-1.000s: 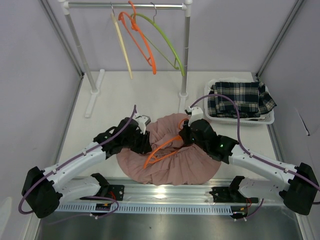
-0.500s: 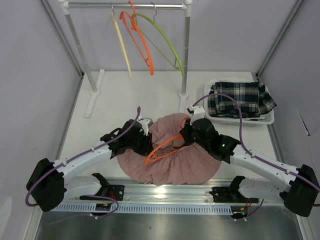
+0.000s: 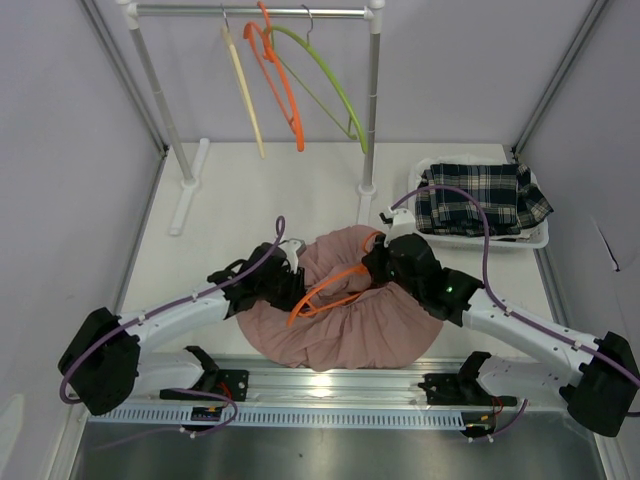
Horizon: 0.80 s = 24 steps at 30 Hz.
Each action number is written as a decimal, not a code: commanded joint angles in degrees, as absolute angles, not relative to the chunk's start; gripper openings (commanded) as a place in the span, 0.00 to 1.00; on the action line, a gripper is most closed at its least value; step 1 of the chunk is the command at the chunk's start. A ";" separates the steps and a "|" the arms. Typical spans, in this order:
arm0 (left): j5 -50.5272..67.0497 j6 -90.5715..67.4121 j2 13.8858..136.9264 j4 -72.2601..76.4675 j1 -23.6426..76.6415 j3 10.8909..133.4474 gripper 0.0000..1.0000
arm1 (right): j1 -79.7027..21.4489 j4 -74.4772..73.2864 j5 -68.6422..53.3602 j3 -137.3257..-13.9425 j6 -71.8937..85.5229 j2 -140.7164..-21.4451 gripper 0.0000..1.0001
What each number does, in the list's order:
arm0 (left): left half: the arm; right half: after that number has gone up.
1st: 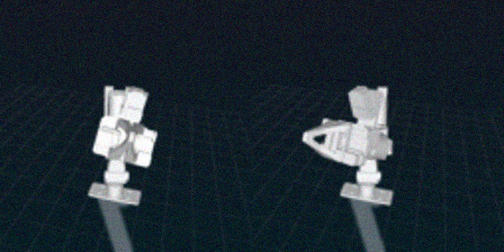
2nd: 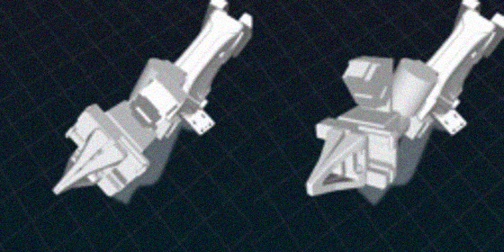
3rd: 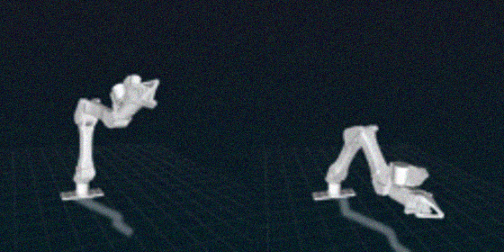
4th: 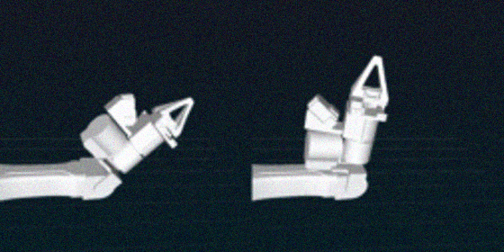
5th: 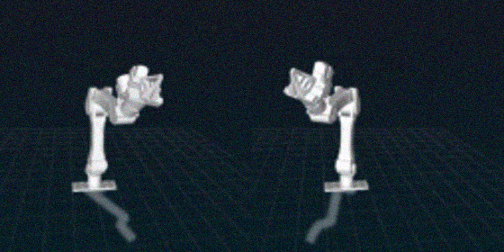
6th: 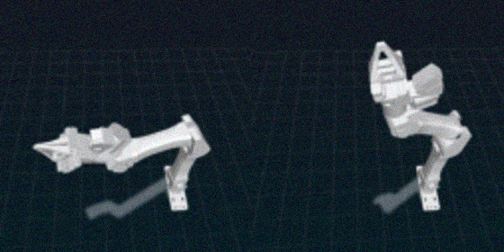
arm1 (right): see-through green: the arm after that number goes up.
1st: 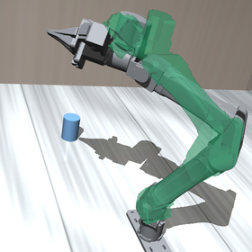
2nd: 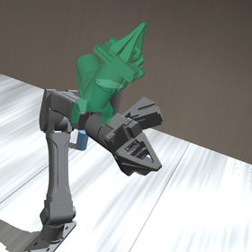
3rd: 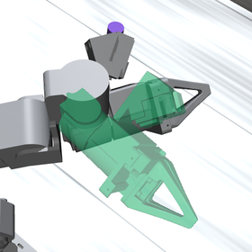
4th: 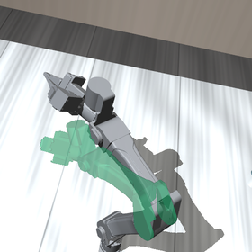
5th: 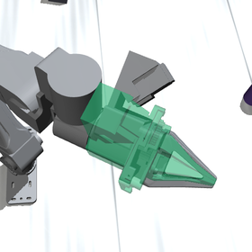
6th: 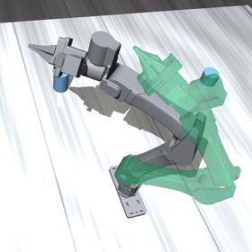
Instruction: Place the skirt on the hanger
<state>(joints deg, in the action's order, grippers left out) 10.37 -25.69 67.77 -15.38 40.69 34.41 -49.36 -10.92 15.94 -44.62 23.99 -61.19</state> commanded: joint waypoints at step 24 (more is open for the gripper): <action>7.20 -28.56 52.48 -26.45 39.29 35.94 0.00 | -47.64 5.62 34.18 -38.68 25.23 -64.60 0.00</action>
<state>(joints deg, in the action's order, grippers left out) 7.55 -27.22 55.35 -22.96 40.14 33.52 -48.01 2.02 25.87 -40.21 26.92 -63.70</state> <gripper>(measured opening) 0.006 0.047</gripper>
